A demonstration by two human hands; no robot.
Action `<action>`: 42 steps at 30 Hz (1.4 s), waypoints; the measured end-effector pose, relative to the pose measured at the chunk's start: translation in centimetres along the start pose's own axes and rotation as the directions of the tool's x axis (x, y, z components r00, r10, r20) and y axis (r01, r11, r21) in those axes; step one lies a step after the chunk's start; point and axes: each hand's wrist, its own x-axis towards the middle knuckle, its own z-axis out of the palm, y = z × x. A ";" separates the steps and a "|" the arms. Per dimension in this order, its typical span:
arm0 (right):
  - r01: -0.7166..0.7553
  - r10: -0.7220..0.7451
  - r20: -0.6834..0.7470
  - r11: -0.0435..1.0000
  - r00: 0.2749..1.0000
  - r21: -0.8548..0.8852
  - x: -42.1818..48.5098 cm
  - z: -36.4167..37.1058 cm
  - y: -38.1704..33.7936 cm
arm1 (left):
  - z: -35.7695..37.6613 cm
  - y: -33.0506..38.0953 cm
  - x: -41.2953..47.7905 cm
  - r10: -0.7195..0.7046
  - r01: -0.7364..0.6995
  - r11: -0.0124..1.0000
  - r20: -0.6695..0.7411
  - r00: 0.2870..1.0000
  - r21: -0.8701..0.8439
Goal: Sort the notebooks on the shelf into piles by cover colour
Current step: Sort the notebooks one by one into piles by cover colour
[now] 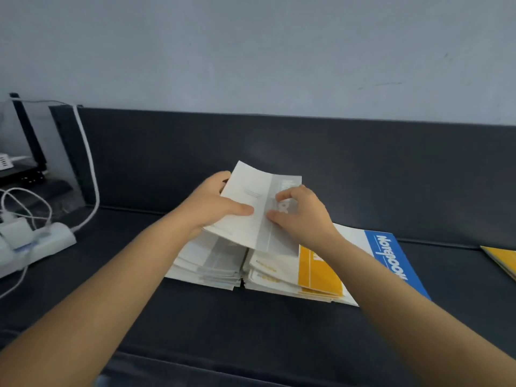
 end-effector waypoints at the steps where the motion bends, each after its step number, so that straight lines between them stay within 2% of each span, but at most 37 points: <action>1: 0.024 -0.024 0.008 0.999 1.000 -0.025 0.4 0.6 -0.5 | -0.9 -0.1 0.1 0.014 -0.013 1.000 -0.026 1.000 0.002; 3: 0.049 -0.047 0.025 0.996 0.999 -0.074 1.3 1.9 -1.2 | -2.3 -0.5 0.4 0.036 -0.031 0.997 -0.069 0.997 0.072; 6: 0.052 -0.039 0.093 0.989 0.995 -0.138 2.0 4.2 -2.1 | -4.4 -2.3 1.2 -0.032 0.044 0.977 -0.061 0.998 0.209; 7: 0.054 -0.032 0.136 0.985 0.990 -0.166 2.1 5.0 -2.1 | -4.7 -3.1 1.4 -0.057 0.069 0.948 -0.047 0.997 0.312; 8: 0.057 -0.016 0.188 0.976 0.982 -0.212 2.1 6.0 -2.1 | -4.9 -4.0 1.4 -0.103 0.101 0.866 -0.023 0.994 0.490; 10: 0.095 0.025 0.307 0.925 0.951 -0.369 1.7 7.8 -1.6 | -4.6 -5.9 1.4 -0.198 0.119 0.556 -0.008 0.980 0.822; 11: 0.121 0.054 0.356 0.884 0.933 -0.451 1.4 8.4 -1.4 | -4.4 -6.8 1.4 -0.211 0.101 0.470 0.001 0.977 0.877; 12: 0.141 0.074 0.383 0.852 0.921 -0.504 1.2 8.8 -1.3 | -4.1 -7.5 1.4 -0.218 0.086 0.448 0.016 0.976 0.890; 14: 0.138 0.060 0.367 0.861 0.928 -0.489 1.0 8.8 -1.1 | -3.9 -8.1 1.6 -0.186 0.066 0.444 0.021 0.982 0.894; 17: 0.138 -0.017 0.297 0.910 0.955 -0.392 0.9 7.4 -1.0 | -3.2 -7.0 1.4 -0.066 0.035 0.436 -0.006 0.998 0.899; 20: 0.168 -0.049 0.286 0.897 0.957 -0.409 0.1 3.9 -0.7 | -1.2 -4.6 0.8 0.048 -0.038 0.449 0.018 0.999 0.893; 23: 0.148 -0.017 0.285 0.884 0.958 -0.444 -1.2 -1.0 0.6 | 2.2 -1.6 0.9 0.137 -0.108 0.416 0.055 0.989 0.903; 27: 0.038 0.098 0.228 0.850 0.969 -0.526 -2.7 -7.7 5.7 | 10.0 2.6 0.2 0.200 -0.207 0.401 0.135 0.970 0.892; 33: -0.118 0.288 0.184 0.780 0.940 -0.615 -6.7 -19.4 18.3 | 26.7 7.3 -1.4 0.168 -0.347 0.414 0.304 0.938 0.841; 39: -0.209 0.379 0.075 0.652 0.922 -0.729 -10.7 -30.8 30.0 | 41.3 11.9 -2.6 0.037 -0.287 0.460 0.304 0.952 0.841; 40: -0.227 0.385 0.061 0.656 0.921 -0.720 -11.3 -32.2 31.1 | 43.2 12.8 -2.8 0.011 -0.276 0.488 0.310 0.951 0.828; 42: -0.237 0.384 0.082 0.709 0.920 -0.664 -12.1 -34.2 32.7 | 46.4 14.3 -3.2 -0.072 -0.223 0.613 0.334 0.940 0.758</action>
